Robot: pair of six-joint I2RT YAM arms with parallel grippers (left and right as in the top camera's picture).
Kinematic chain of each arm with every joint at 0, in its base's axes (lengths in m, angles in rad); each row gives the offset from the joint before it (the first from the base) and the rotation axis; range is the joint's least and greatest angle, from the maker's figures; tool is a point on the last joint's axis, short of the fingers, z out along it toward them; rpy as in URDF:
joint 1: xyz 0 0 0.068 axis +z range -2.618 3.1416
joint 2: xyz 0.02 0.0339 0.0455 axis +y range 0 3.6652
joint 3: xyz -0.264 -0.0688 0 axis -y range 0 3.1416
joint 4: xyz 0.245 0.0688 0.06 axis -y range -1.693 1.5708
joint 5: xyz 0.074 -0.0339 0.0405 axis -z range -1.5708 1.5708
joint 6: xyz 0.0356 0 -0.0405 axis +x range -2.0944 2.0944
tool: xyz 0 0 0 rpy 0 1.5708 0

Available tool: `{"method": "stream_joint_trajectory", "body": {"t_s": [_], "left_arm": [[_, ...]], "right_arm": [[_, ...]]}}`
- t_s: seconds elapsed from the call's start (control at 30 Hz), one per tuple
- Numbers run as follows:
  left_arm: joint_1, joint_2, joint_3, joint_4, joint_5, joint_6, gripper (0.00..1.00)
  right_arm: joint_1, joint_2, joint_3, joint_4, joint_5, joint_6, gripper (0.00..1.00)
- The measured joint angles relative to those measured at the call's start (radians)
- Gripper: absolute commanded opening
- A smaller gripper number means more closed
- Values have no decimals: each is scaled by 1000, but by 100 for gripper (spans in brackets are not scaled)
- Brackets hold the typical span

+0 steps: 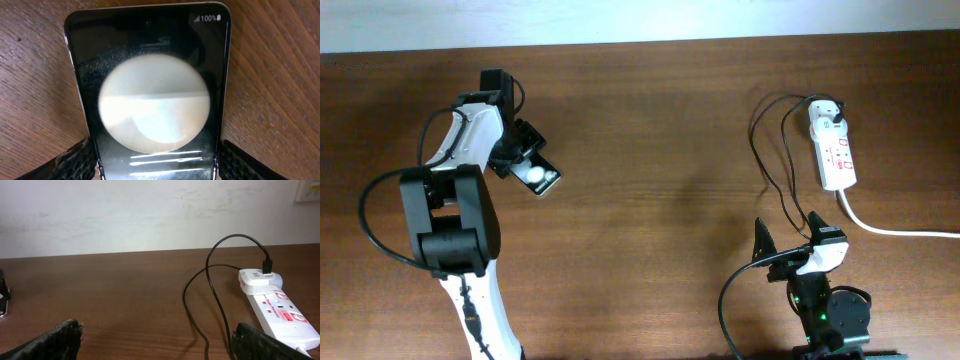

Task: Plug charger to phone and switch on socket
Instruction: 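Close the left gripper on the phone's short end and lift it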

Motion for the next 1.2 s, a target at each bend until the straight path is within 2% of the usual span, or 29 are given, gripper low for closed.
{"method": "stream_joint_trajectory", "body": {"t_s": [0.1, 0.17, 0.23, 0.33, 0.53, 0.7, 0.87, 1.2], "left_arm": [[-21, 0, 0, -7, 9, 98, 71], [-56, 0, 0, -14, 16, 194, 82], [-88, 0, 0, -16, 14, 250, 99], [-120, 0, -2, -18, -4, 301, 99], [-120, 0, -3, -50, 0, 314, 99], [-101, 0, -3, -68, 21, 225, 100], [-81, -4, -5, -53, 47, 179, 91], [-84, -6, -11, -37, 31, 171, 84]], "right_arm": [[0, 0, 0, 0, 0, 0, 99], [0, 0, 0, 0, 0, 0, 99], [0, 0, 0, 0, 0, 0, 99], [0, 0, 0, 0, 0, 0, 99], [0, 0, 0, 0, 0, 0, 99], [0, 0, 0, 0, 0, 0, 99], [0, 0, 0, 0, 0, 0, 99], [0, 0, 0, 0, 0, 0, 99]]}}
